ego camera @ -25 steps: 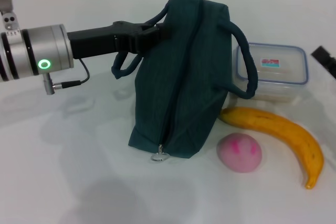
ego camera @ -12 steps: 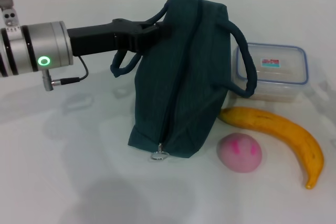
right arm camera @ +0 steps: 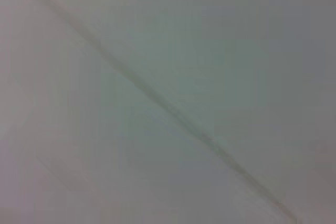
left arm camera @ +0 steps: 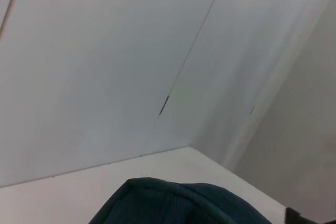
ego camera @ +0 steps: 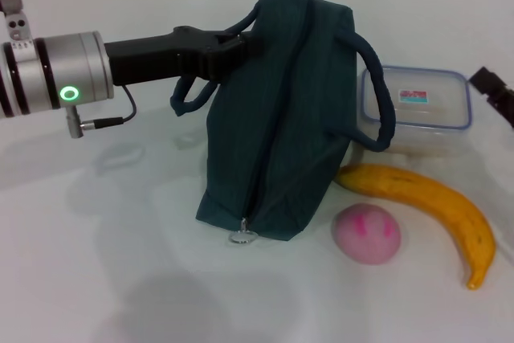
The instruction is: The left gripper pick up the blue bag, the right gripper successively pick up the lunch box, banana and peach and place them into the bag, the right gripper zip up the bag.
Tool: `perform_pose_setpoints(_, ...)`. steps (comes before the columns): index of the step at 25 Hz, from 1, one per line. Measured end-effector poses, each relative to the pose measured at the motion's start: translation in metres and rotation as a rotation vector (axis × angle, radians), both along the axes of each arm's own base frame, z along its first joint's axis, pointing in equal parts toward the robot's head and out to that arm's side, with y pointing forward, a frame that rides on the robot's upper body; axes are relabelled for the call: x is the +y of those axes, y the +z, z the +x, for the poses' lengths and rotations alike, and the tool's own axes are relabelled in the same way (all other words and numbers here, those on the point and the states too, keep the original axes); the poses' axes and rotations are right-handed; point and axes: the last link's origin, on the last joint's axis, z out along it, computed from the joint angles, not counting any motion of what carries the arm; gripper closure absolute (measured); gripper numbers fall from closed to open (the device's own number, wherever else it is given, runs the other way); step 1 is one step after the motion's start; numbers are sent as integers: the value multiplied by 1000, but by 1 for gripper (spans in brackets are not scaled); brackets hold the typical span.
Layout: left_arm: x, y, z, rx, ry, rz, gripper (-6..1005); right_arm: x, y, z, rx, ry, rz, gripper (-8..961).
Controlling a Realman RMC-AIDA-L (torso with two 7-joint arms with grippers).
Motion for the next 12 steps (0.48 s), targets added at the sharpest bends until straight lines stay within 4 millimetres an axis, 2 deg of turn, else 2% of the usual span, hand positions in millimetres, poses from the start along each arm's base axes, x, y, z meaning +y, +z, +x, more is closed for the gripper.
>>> perform_pose_setpoints(4, 0, 1, -2, 7, -13, 17, 968, 7, -4, -9, -104, 118, -104, 84)
perform_pose_setpoints(8, 0, 0, -1, 5, -20, 25, 967, 16, -15, -14, -193, 166, -201, 87)
perform_pose_setpoints(12, 0, 1, -1, 4, -18, 26, 967, 17, -22, -17, -240, 203, -244, 90)
